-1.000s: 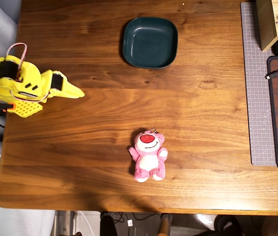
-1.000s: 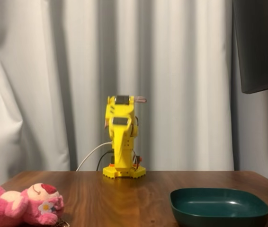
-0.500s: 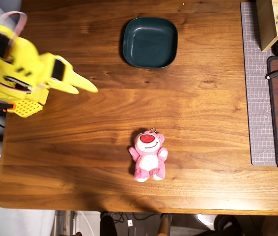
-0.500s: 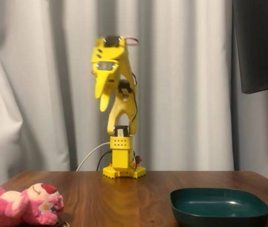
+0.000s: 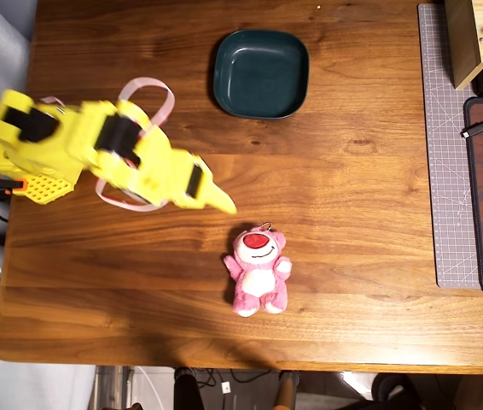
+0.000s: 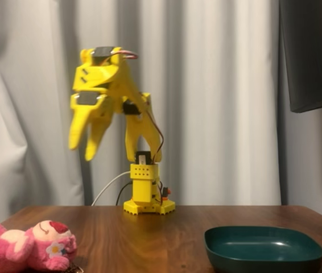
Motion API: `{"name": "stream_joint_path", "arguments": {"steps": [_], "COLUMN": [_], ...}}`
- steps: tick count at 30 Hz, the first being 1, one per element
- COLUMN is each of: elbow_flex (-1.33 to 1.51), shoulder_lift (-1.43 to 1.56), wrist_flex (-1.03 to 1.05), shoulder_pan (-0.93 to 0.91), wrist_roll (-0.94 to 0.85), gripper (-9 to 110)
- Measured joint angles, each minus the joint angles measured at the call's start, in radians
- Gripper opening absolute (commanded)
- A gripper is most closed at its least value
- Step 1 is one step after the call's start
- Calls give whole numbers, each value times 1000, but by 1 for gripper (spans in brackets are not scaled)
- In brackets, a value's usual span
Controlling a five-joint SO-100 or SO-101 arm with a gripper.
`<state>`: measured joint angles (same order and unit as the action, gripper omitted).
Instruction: Grasp a strawberry bear and put it in the bin.
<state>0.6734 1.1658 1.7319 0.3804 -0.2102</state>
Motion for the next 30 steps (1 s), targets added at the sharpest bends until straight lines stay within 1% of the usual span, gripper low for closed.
{"name": "stream_joint_path", "arguments": {"steps": [5, 9, 12, 14, 19, 30], "elbow_flex": [-308, -477, -641, -718, -749, -695], "shoulder_lift": [-230, -383, -532, -621, -715, -718], "wrist_flex": [0, 0, 0, -2, -5, 14], "shoulder_pan": [-3, -9, -9, -9, 17, 77], "wrist_roll": [0, 0, 0, 0, 0, 0], "gripper": [25, 27, 32, 33, 31, 35]}}
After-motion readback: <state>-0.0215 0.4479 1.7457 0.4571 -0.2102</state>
